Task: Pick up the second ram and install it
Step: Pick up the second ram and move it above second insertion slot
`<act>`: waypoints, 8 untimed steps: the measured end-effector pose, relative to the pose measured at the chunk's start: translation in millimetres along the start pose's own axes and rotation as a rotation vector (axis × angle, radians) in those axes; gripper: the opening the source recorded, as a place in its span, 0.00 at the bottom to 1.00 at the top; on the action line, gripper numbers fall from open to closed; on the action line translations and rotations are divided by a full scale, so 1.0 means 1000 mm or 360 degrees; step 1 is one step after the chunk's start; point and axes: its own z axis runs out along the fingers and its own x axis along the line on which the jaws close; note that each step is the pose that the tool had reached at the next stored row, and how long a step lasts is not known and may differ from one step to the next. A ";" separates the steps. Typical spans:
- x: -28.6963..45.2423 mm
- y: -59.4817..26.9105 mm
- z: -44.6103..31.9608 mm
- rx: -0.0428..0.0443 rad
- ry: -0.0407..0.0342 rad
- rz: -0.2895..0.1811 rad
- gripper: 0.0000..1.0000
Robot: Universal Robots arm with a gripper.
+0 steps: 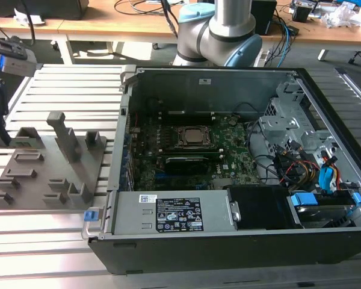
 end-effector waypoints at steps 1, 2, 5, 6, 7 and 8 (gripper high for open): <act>0.0000 0.0001 -0.0036 0.0000 0.0000 0.0000 0.14; -0.0001 0.0002 -0.0073 0.0000 0.0000 0.0000 0.14; -0.0001 0.0006 -0.0178 0.0000 0.0000 0.0000 0.14; -0.0002 0.0008 -0.0225 0.0000 0.0000 0.0000 0.14; -0.0002 0.0009 -0.0246 0.0000 0.0000 0.0000 0.14; -0.0002 0.0010 -0.0282 0.0000 0.0000 0.0000 0.14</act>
